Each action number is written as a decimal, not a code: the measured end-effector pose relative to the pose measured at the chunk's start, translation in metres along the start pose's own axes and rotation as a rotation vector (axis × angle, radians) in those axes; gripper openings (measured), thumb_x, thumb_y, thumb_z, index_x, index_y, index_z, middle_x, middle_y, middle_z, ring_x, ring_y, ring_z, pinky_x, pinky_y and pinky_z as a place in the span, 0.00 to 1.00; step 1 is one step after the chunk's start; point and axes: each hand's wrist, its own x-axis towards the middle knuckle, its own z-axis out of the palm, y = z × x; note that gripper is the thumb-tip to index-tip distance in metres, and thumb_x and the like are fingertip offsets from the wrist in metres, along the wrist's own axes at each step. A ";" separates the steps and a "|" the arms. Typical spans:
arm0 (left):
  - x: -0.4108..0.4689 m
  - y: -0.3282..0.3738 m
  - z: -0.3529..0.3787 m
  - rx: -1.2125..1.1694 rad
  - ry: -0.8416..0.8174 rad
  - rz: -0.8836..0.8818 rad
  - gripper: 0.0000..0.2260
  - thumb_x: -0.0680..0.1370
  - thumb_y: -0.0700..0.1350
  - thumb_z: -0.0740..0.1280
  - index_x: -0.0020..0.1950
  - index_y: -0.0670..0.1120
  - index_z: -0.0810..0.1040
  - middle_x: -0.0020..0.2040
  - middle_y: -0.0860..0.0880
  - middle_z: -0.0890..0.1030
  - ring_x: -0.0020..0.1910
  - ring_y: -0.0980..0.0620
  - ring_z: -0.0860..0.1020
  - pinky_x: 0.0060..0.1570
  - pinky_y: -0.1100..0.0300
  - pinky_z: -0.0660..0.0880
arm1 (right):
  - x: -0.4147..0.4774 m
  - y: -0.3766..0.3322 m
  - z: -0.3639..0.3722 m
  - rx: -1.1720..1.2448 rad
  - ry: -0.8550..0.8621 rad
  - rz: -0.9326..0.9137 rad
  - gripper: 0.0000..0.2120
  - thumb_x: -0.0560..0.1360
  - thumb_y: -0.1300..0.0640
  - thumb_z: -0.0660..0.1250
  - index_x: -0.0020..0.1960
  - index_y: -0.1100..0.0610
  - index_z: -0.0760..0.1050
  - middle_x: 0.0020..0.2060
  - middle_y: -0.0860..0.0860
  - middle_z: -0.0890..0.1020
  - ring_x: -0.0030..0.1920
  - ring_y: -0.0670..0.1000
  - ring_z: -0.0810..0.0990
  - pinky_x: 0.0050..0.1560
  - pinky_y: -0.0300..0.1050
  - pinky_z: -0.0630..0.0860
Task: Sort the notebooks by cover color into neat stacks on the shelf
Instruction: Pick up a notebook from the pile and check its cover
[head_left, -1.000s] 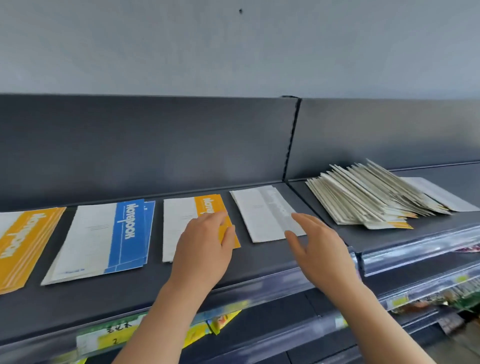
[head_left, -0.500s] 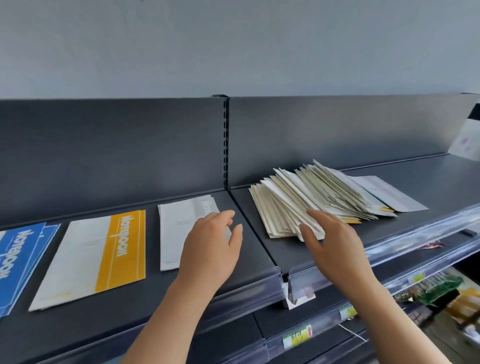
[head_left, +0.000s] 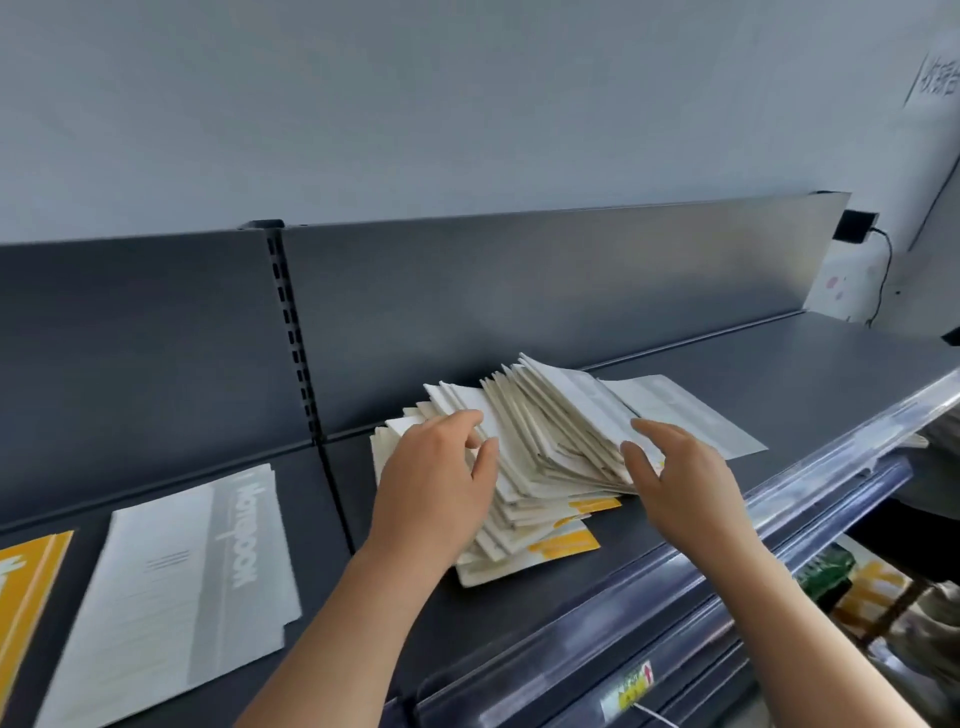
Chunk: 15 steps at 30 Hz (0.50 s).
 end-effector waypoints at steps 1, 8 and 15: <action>0.006 0.007 0.010 0.003 0.002 -0.007 0.11 0.79 0.49 0.61 0.59 0.48 0.78 0.46 0.56 0.79 0.50 0.52 0.75 0.48 0.57 0.73 | 0.011 0.012 -0.001 -0.013 -0.014 0.002 0.19 0.79 0.51 0.59 0.68 0.54 0.70 0.66 0.49 0.74 0.60 0.54 0.76 0.59 0.48 0.71; 0.038 0.056 0.078 0.062 0.064 -0.106 0.12 0.79 0.50 0.61 0.52 0.44 0.78 0.42 0.52 0.81 0.42 0.53 0.77 0.44 0.51 0.77 | 0.089 0.098 -0.005 -0.074 -0.203 0.033 0.21 0.79 0.51 0.58 0.70 0.56 0.67 0.68 0.52 0.72 0.64 0.54 0.73 0.62 0.46 0.68; 0.059 0.088 0.126 0.230 0.012 -0.304 0.14 0.77 0.57 0.61 0.38 0.49 0.70 0.35 0.54 0.74 0.36 0.51 0.72 0.32 0.59 0.66 | 0.128 0.144 -0.009 -0.049 -0.441 0.029 0.11 0.74 0.52 0.62 0.36 0.56 0.66 0.32 0.50 0.71 0.34 0.51 0.69 0.34 0.44 0.63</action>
